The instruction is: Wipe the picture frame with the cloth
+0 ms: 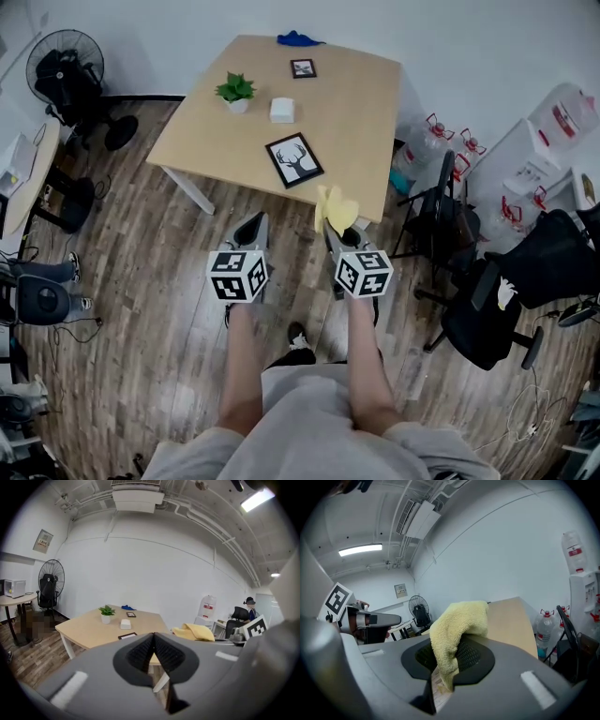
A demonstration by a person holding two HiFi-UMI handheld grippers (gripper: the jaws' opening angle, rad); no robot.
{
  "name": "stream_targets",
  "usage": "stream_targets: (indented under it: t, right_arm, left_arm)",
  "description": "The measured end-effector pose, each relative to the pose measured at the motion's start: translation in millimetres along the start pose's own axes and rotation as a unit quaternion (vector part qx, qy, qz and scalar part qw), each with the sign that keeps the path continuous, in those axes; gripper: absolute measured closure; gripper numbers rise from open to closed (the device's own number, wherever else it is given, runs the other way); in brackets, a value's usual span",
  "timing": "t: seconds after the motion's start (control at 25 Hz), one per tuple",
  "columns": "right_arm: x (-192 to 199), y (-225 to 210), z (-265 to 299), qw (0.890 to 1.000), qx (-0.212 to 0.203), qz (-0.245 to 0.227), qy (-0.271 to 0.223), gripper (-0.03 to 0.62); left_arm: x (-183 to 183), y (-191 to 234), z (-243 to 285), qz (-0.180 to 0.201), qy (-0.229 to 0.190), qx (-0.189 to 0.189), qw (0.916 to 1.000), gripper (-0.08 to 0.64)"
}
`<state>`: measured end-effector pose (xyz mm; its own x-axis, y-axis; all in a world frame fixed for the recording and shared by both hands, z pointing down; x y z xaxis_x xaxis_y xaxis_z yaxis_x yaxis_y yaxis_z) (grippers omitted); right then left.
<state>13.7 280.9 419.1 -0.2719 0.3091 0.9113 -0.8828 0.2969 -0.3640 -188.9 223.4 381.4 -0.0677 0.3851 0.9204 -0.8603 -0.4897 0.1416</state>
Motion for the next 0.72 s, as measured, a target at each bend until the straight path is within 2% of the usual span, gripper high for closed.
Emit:
stream_targets:
  t: [0.12,0.36,0.48,0.72]
  right_arm:
    - [-0.1,-4.6,16.8,1.000,0.007,-0.001,0.006,0.541]
    - [-13.1,-23.1,58.8,0.999,0.027,0.018,-0.024,0.541]
    - [-20.9,-29.9,85.9,1.000,0.011,0.017,-0.019,0.541]
    - [-40.8,-55.4,161.9,0.999,-0.034,0.000,-0.006,0.541]
  left_arm:
    - [1.8,14.0,14.5,-0.005,0.011,0.001,0.9999,0.508]
    - [-2.5,45.8,47.6,0.001,0.023,-0.004,0.9997,0.508]
    - [-3.3,52.0,67.0,-0.007,0.029,-0.010,0.9995,0.508]
    - [-8.1,62.9,133.7,0.008,0.041,-0.009,0.9991,0.508]
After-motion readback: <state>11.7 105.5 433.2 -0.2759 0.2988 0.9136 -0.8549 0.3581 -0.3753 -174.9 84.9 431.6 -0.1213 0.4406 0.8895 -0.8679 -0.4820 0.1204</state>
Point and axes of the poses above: the fingertips, and each gripper's own axes: z forward along the fingers, y to its left, x out of its underside, the point moved 6 cm from there along -z, backward along the fingers, and after that the axes turned 9 degrees about -x, right-handed, at the moved point
